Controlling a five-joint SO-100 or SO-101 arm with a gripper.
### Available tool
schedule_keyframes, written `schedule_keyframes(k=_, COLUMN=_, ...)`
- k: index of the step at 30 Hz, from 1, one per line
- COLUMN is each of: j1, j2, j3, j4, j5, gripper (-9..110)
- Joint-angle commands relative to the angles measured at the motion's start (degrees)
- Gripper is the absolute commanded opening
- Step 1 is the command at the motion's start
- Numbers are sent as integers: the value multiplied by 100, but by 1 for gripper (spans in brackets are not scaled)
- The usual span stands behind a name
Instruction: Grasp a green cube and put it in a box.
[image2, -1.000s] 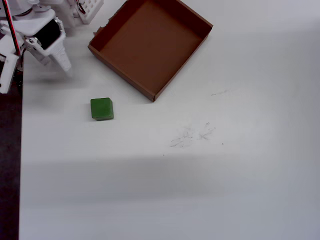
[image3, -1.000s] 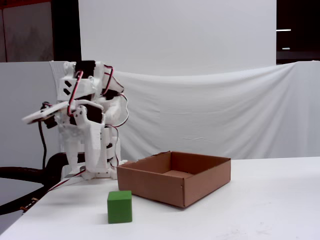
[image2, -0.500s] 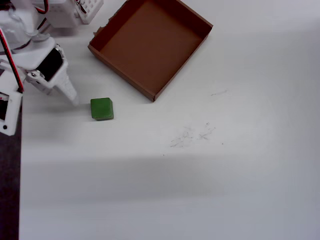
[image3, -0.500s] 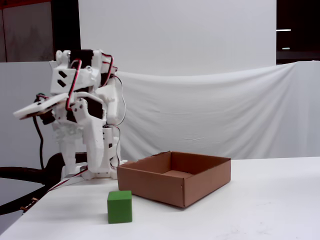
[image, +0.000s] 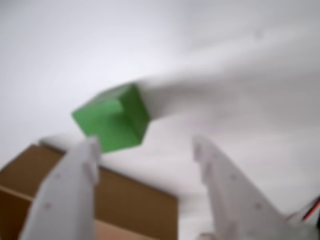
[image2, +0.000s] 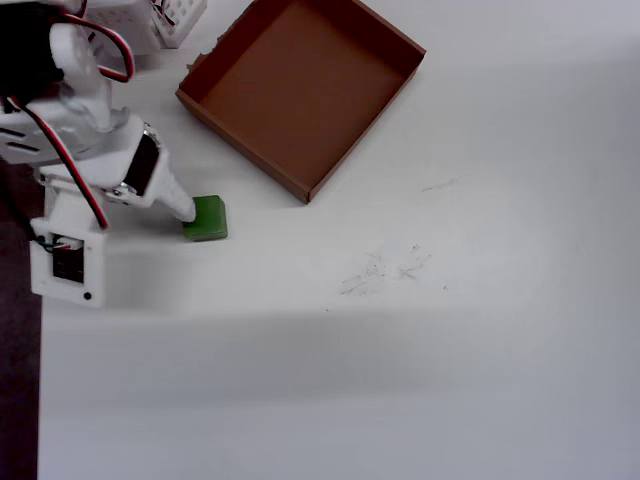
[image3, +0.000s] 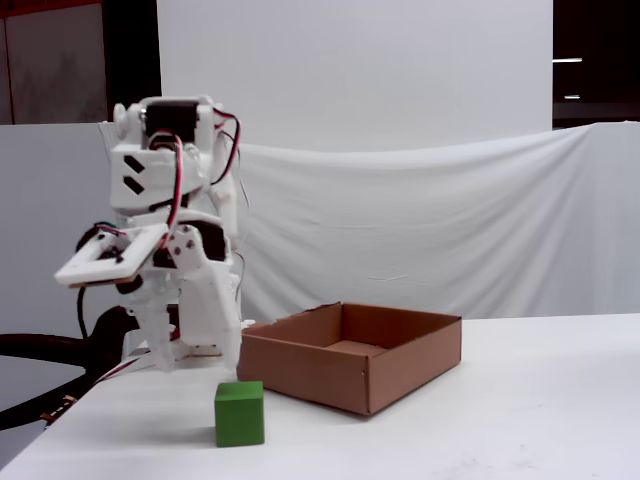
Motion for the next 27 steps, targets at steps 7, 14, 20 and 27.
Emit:
schedule_keyframes(k=7, j1=-334, j2=-325, j3=-633, j4=62, j5=-211, gripper=28)
schedule_keyframes(k=14, j1=-422, j2=-721, j3=-782, j4=-167, j5=-272, gripper=28)
schedule_keyframes(k=20, j1=-545, j2=-993, j3=-896, j4=-246, j5=-272, gripper=28)
schedule_keyframes(k=27, j1=-624, j2=-1169, j3=-905, j4=-334, j5=-272, gripper=28)
